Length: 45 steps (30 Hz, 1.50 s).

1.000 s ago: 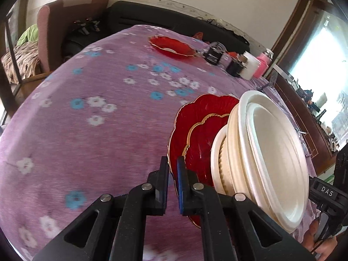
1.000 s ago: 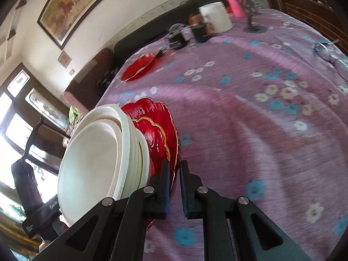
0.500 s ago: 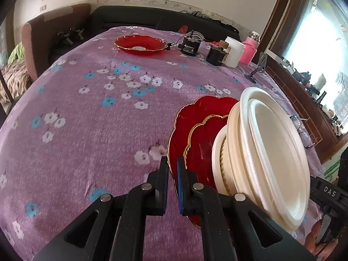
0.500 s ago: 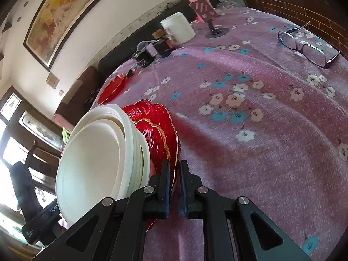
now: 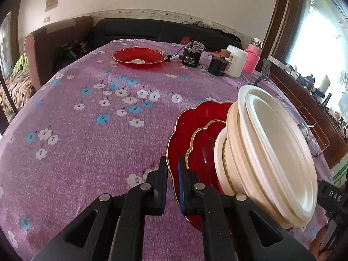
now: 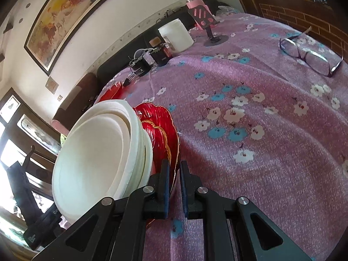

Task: Organize plates and bowls
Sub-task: 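Lower the white bowl into the stacked bowls and press it down, then open the left gripper and withdraw from the dish stack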

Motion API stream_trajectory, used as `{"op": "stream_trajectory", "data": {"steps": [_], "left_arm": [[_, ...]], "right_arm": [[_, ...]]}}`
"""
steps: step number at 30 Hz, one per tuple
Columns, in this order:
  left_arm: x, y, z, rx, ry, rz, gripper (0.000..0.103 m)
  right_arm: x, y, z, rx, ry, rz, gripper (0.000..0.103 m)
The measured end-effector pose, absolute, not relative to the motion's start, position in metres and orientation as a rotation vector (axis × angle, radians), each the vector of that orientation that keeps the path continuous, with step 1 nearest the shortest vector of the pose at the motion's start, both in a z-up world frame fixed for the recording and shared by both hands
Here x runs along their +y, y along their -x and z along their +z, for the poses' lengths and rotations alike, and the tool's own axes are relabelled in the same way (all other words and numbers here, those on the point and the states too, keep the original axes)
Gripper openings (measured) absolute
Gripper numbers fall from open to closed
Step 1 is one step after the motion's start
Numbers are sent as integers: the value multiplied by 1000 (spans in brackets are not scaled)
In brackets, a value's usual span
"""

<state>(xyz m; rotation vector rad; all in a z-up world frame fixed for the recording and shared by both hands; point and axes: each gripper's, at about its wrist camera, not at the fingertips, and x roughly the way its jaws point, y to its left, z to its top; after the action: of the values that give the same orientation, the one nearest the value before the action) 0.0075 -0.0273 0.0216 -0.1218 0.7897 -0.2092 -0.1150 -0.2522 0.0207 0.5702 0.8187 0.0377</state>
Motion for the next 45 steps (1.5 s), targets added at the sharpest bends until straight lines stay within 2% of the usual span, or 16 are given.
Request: {"op": "stream_trajectory", "data": {"steps": [20, 45], "left_arm": [[-35, -18, 21, 761, 114, -141, 7], [-37, -28, 16, 768, 111, -137, 7]], "right_arm": [[-240, 98, 21, 769, -465, -24, 10], [-241, 95, 20, 763, -474, -33, 12]]}}
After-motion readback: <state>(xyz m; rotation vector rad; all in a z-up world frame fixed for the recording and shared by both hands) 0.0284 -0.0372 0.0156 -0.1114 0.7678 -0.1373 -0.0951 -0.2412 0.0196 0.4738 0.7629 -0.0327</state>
